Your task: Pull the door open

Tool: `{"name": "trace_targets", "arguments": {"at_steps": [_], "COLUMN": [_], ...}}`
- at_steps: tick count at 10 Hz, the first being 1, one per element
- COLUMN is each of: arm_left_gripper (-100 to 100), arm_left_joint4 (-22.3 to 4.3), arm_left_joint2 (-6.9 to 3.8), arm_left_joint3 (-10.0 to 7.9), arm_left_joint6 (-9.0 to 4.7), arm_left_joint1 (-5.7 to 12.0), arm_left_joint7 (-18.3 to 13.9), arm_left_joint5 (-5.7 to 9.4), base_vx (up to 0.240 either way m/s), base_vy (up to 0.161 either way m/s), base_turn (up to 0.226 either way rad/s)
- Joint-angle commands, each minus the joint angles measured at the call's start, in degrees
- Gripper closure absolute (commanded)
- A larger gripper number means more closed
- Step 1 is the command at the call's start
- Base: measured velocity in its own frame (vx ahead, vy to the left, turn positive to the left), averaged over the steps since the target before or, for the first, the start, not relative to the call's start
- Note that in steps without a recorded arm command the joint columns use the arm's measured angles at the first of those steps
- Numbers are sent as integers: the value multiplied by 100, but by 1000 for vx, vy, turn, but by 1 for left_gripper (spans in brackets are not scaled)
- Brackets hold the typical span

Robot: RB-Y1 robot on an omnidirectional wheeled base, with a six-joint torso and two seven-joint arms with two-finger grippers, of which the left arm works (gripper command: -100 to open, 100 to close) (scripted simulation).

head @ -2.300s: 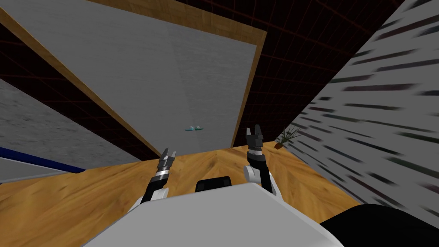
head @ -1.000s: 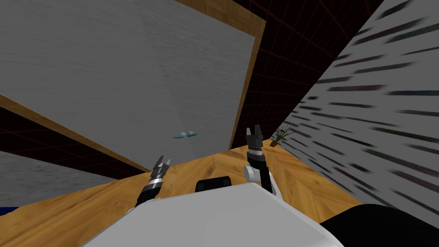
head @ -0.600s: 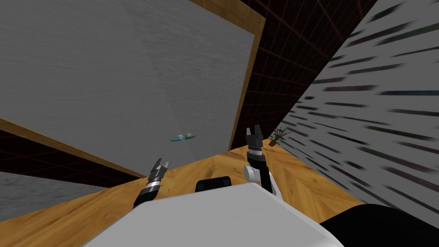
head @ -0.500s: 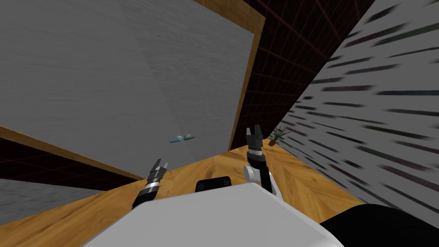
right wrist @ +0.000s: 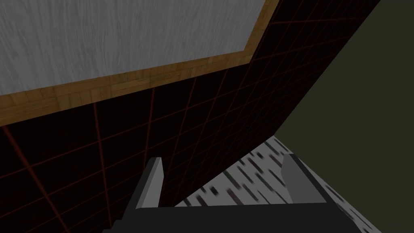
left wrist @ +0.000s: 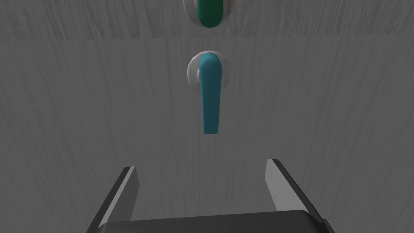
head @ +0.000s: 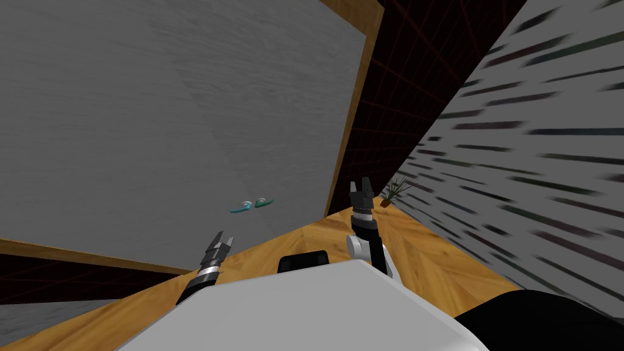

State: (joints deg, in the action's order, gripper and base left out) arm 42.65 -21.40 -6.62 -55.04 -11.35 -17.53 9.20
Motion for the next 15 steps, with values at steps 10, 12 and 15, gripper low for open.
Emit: {"name": "trace_targets", "arguments": {"at_steps": [10, 12, 15], "arm_left_gripper": [-100, -100, -100], "arm_left_joint4": [-631, -579, -525], "arm_left_joint2": [-212, -94, -3], "arm_left_joint3": [-360, -266, -178], "arm_left_joint6": [171, 182, 173], "arm_left_joint1": [101, 267, 383], "arm_left_joint7": [102, 128, 136], "arm_left_joint5": [175, 123, 76], "base_vx": [83, 193, 162], "base_vy": [111, 23, -92], "base_turn": [22, -117, -93]}}
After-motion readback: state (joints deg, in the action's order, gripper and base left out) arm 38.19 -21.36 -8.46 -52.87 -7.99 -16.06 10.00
